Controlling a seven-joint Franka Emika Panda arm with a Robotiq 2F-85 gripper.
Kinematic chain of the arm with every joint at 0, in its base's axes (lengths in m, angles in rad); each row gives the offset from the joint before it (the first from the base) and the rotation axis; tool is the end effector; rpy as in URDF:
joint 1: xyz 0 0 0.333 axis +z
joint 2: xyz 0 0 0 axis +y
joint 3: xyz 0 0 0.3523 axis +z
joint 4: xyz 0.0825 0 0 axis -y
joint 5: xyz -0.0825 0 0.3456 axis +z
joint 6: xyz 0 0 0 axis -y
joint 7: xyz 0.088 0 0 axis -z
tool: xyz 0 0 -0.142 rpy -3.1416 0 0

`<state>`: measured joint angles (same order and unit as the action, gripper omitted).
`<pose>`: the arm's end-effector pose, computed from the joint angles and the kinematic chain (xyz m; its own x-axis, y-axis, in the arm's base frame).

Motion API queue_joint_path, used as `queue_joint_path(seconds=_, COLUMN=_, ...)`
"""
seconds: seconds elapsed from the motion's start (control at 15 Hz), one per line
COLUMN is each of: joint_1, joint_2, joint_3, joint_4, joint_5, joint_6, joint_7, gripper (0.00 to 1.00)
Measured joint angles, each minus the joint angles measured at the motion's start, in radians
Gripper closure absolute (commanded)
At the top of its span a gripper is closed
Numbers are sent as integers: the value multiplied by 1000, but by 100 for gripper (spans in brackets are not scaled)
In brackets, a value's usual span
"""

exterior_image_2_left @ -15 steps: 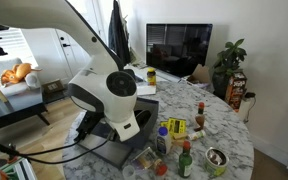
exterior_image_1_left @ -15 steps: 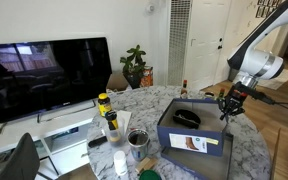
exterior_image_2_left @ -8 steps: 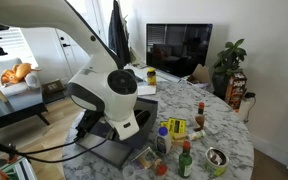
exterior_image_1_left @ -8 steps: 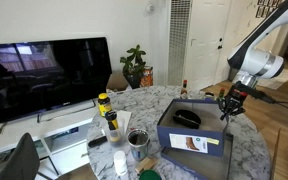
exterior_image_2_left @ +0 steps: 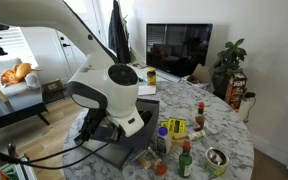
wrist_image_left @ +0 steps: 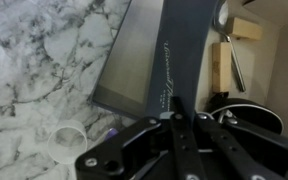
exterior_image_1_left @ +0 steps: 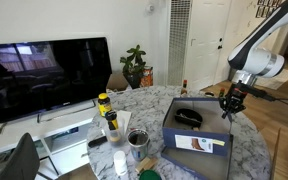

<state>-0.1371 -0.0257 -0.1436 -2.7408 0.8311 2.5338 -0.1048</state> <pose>0.3431 -0.0918 0.2524 0.6274 -0.7341 -0.2596 -0.7713 -0.5401 -0.3369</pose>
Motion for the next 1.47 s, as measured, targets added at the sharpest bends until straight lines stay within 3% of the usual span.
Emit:
queue_joint_path(seconds=0.47, joint_1=-11, joint_2=-45, joint_3=-11, joint_4=0, joint_5=-144, joint_6=-5, joint_7=-7, gripper=99)
queue_joint_path(seconds=1.47, joint_1=-11, joint_2=-124, joint_3=-22, joint_4=0, joint_5=-148, joint_6=-143, joint_7=160, gripper=99)
